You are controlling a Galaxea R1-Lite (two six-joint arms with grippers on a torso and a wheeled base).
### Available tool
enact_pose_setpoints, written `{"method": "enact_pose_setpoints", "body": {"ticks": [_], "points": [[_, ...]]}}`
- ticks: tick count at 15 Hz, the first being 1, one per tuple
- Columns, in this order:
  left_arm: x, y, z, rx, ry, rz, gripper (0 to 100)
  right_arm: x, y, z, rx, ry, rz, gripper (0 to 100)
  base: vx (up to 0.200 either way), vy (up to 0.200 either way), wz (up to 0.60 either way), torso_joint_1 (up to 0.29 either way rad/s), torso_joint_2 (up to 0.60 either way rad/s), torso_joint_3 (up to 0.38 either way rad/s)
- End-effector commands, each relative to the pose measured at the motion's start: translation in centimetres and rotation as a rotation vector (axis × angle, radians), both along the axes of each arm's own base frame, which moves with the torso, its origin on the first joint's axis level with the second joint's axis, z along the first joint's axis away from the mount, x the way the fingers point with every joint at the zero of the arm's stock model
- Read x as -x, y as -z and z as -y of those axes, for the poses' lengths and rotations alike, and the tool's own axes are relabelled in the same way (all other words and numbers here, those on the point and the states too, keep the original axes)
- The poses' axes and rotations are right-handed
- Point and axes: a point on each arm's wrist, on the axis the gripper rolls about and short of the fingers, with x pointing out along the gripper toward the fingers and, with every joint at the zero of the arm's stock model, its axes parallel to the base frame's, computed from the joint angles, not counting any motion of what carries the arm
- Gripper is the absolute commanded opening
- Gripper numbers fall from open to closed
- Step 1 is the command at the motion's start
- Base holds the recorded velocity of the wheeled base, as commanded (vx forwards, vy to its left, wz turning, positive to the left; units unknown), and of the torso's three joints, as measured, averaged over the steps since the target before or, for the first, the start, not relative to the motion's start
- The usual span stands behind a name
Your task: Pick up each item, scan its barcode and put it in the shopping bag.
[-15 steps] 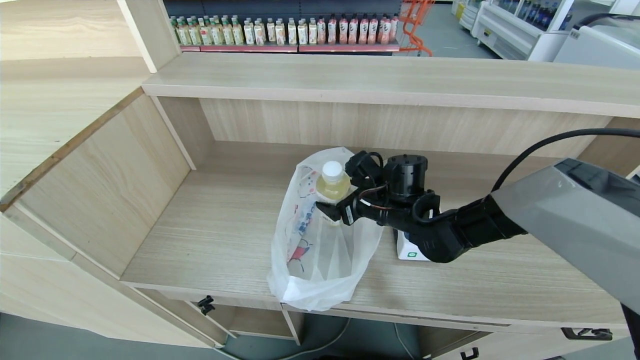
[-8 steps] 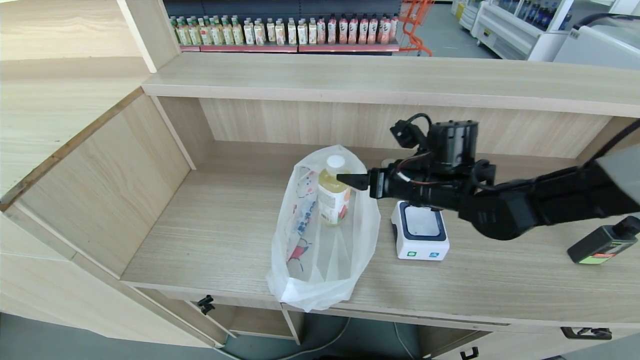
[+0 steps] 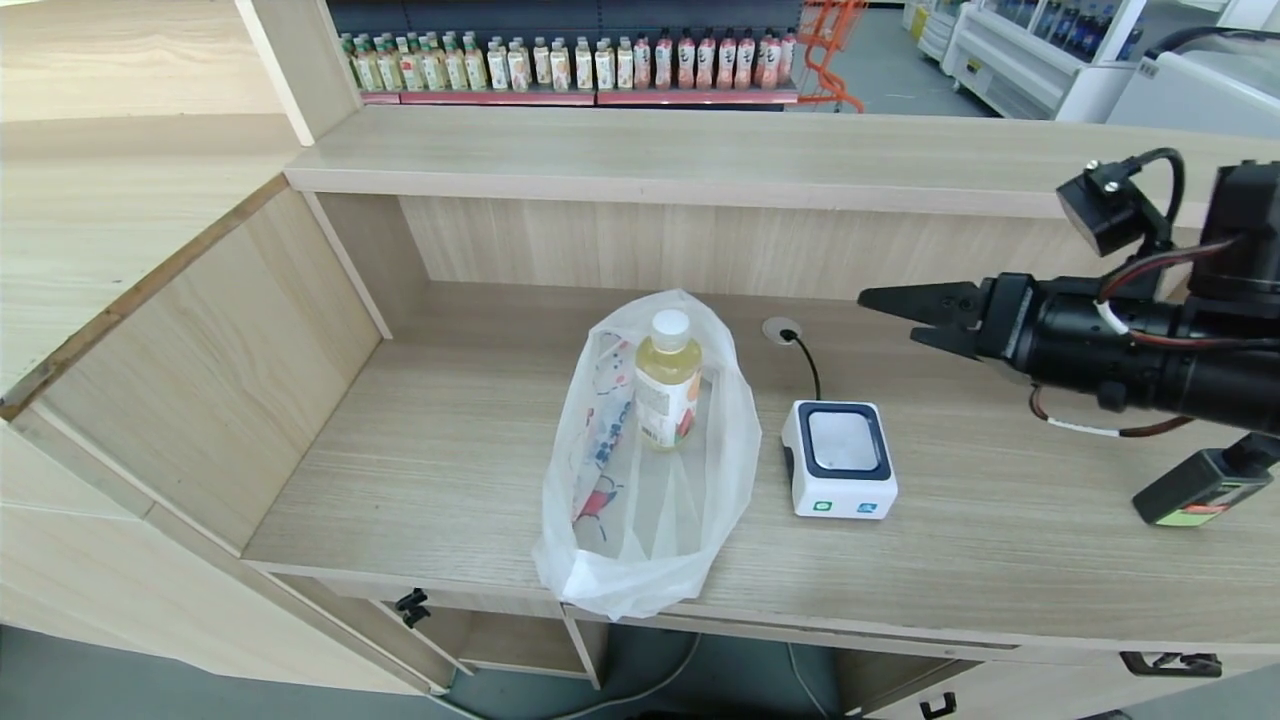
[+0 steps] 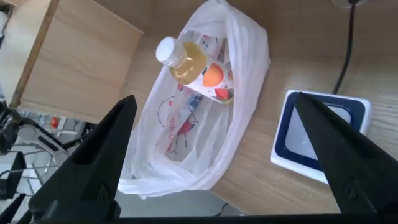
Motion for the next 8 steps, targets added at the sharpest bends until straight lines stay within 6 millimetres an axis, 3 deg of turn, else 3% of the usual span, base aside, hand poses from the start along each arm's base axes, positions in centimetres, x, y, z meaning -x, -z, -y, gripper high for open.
{"method": "enact_pose_setpoints", "body": {"ticks": [1,2,5,8], "points": [[0.0,0.0,0.0,0.001,0.000,-0.002,100,1.7,-0.5,1.5,-0.003,0.039,0.026,100,0.000,0.000,0.00,0.000,0.00,0.000],[0.0,0.0,0.0,0.009,0.000,-0.001,100,2.0,-0.1,1.7,0.004,0.045,0.018,100,0.000,0.000,0.00,0.000,0.00,0.000],[0.0,0.0,0.0,0.013,-0.001,0.002,100,2.7,0.7,2.0,0.036,0.049,0.012,100,-0.200,0.000,0.00,0.005,0.01,0.001],[-0.1,0.0,0.0,0.013,-0.001,-0.005,100,2.6,0.9,2.6,0.072,0.066,0.026,100,0.000,0.000,0.00,0.000,0.00,0.000]]}}
